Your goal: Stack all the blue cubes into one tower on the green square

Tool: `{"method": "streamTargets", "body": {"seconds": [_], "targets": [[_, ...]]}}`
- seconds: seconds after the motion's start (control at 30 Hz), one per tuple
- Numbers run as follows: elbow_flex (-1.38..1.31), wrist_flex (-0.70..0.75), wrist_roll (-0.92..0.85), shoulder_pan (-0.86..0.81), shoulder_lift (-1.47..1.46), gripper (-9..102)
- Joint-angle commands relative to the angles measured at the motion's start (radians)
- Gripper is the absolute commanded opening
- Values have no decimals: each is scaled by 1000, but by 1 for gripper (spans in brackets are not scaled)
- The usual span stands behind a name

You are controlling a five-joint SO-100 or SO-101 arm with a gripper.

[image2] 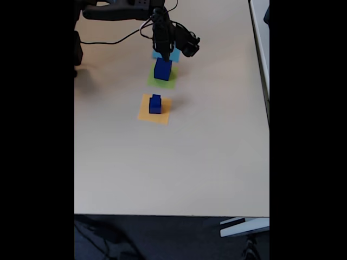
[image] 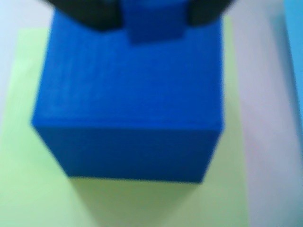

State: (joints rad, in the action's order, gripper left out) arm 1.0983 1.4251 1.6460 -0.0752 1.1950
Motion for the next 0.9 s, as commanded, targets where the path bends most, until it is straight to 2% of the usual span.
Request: {"method": "streamTargets", "body": {"seconds": [0.0, 0.87], "targets": [[-26, 15, 29, 9, 49, 1], [69, -40, 17, -35, 57, 2]]}}
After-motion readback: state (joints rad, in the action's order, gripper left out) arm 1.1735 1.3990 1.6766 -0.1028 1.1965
